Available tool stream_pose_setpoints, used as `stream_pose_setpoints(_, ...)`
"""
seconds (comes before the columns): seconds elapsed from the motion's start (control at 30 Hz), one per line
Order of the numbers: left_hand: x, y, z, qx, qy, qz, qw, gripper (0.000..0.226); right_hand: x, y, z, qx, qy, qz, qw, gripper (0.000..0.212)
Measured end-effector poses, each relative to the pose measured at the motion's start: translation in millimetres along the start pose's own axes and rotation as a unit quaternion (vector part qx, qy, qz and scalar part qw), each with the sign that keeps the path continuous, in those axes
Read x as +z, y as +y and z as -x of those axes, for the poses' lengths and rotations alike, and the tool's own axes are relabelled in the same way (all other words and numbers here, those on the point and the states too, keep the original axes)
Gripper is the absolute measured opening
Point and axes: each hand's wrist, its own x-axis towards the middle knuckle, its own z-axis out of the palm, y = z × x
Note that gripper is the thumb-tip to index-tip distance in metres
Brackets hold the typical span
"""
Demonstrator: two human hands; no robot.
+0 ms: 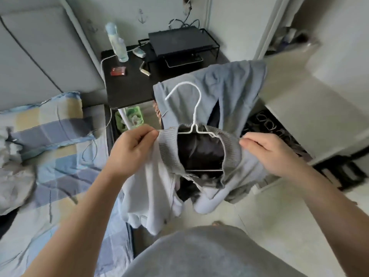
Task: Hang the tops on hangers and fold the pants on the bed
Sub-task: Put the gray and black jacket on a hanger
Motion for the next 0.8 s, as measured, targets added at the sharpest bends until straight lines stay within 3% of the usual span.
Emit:
stream_pose_setpoints(0.27, 145.4, 61.7, -98.6, 0.085, -0.1, -0.044, 0.99, 0.045, -112.8, 74.7, 62.3, 0.135, 0.179, -0.078, 0.971, 0.041)
stream_pose_setpoints(0.43, 221.7, 91.4, -137.2, 0.098, -0.109, -0.09, 0.985, 0.022, -156.2, 99.6, 101.5, 0.207, 0.244, -0.118, 0.94, 0.039)
stream_pose_setpoints(0.53, 254.2, 109.1, -153.1, 0.085, -0.158, -0.07, 0.981, 0.039, -167.4, 103.0, 109.8, 0.246, 0.289, -0.156, 0.912, 0.04)
stream_pose_setpoints(0.67, 289.6, 125.1, -172.3, 0.065, -0.259, -0.019, 0.964, 0.039, -173.7, 102.4, 100.2, 0.25, 0.362, -0.19, 0.878, 0.038)
stream_pose_setpoints(0.8, 311.9, 137.9, -200.9, 0.089, -0.337, 0.019, 0.937, 0.026, -179.8, 100.7, 66.1, 0.241, 0.42, -0.232, 0.843, 0.045)
